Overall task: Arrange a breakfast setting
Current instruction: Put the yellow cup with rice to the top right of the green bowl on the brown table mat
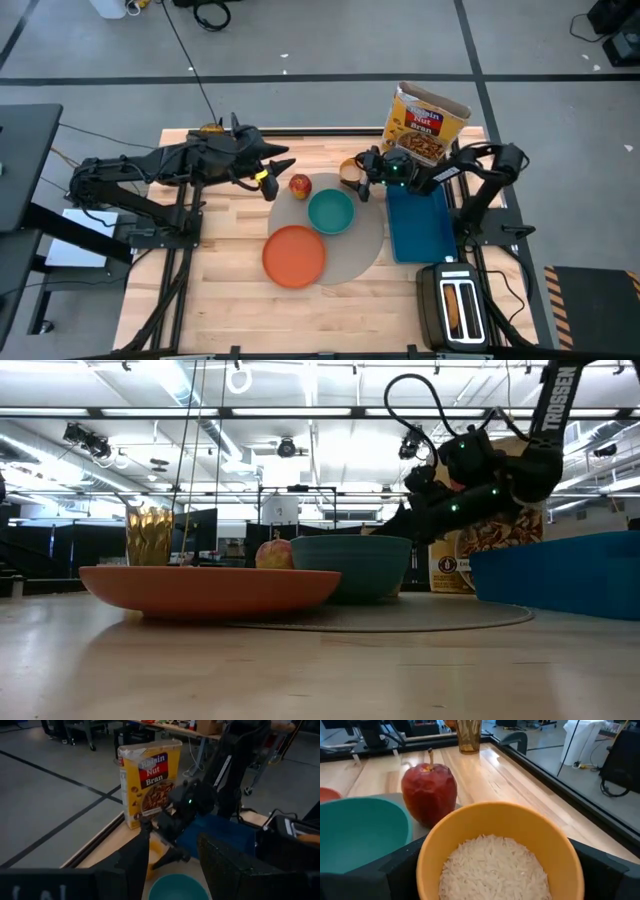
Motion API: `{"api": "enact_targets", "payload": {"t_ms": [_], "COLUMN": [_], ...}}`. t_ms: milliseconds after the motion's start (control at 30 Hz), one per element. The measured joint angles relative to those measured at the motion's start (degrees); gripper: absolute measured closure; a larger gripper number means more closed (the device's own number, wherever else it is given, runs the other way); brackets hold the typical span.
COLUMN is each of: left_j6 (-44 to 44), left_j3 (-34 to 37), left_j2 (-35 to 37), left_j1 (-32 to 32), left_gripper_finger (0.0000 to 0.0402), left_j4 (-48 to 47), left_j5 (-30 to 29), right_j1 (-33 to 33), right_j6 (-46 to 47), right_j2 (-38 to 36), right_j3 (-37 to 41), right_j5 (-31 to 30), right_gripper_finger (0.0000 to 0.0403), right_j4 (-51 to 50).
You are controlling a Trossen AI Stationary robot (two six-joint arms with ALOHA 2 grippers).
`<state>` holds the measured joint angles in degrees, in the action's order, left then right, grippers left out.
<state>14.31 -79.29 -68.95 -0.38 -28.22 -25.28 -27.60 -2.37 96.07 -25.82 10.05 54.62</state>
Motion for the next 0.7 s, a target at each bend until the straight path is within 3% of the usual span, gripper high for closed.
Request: {"api": "enact_targets", "payload": {"t_ms": [333,700], "left_j6": [0.86,2.3], "left_j3": [0.0,0.0], "left_j2": [0.0,0.0], "left_j1": [0.0,0.0], "left_gripper_finger": [0.0185,0.0182], "left_j4": [-5.59,-7.08], "left_j5": [0.0,1.55], "right_j1": [0.09,2.12], "right_j6": [1.77,0.81], "right_j2": [-6.27,-2.27], "right_j3": [-0.04,-0.13], "right_j5": [0.42,-1.01], "right_gripper_finger": [0.0013,0.001], "right_j4": [-3.94,-5.4]}}
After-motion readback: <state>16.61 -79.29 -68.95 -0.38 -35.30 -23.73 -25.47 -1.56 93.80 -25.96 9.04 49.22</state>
